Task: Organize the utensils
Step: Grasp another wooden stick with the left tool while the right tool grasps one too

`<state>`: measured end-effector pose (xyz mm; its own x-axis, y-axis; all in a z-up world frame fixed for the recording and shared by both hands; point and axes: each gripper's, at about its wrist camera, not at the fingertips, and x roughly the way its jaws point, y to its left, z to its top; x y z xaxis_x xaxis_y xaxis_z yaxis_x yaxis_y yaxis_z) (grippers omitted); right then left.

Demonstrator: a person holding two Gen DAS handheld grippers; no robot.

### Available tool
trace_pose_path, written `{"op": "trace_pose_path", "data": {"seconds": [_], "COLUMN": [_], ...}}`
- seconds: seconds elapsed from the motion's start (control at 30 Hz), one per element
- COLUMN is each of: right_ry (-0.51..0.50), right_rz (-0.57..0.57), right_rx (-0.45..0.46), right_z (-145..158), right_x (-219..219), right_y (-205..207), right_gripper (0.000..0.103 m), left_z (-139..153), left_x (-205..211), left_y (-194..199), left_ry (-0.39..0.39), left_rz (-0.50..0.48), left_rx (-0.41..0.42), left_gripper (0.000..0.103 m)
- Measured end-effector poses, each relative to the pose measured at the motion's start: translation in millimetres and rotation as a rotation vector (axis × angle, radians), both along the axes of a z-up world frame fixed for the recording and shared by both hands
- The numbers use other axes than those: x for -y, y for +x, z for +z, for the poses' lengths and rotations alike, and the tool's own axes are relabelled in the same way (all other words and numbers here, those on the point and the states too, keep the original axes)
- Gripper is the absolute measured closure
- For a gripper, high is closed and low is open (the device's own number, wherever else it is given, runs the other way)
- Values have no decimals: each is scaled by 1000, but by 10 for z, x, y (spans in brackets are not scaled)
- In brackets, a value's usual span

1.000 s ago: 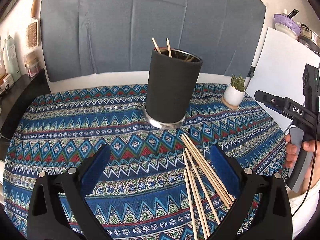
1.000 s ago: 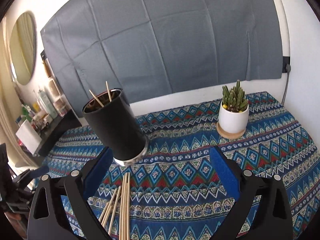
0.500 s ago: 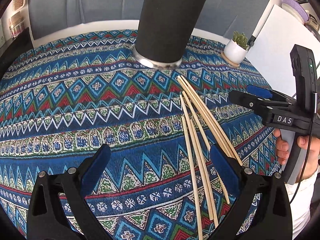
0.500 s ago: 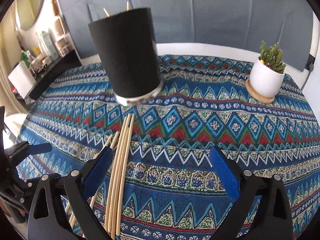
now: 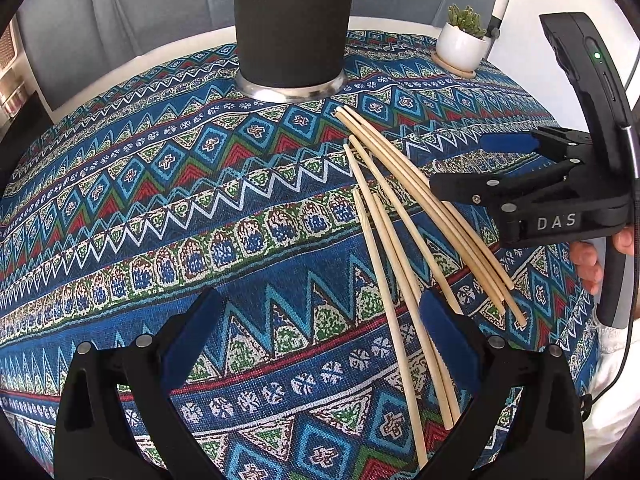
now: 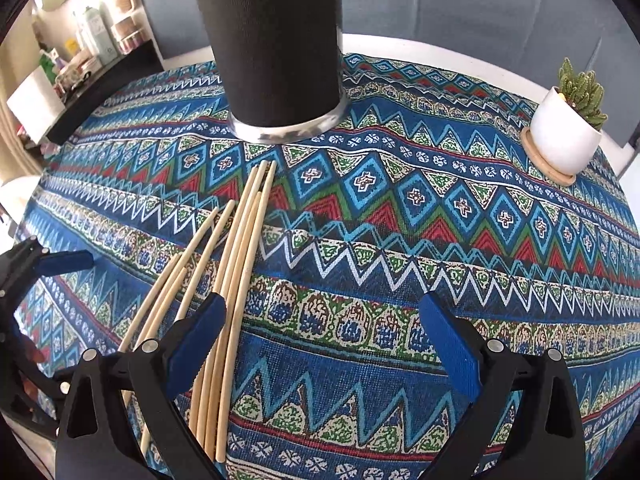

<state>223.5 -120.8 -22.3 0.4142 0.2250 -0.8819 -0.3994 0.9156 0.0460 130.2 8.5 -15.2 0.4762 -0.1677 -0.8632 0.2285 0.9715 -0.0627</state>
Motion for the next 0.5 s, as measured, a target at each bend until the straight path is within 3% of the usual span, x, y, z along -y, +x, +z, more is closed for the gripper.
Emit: {"op": "trace_pose_path", "data": {"seconds": [0.23, 0.5], "right_ry": [-19, -37], "right_rz": [-8, -20], "right_rx": [11, -11], "right_z": [-15, -52], "right_x": [-36, -4], "right_y": [-6, 65], "right_gripper": [8, 8], "left_z": [-20, -49], "left_x": [-91, 20], "left_y": [21, 13], "left_ry": [36, 74], "left_rz": [39, 10], "left_rx": [14, 27], "left_gripper": [6, 5]}}
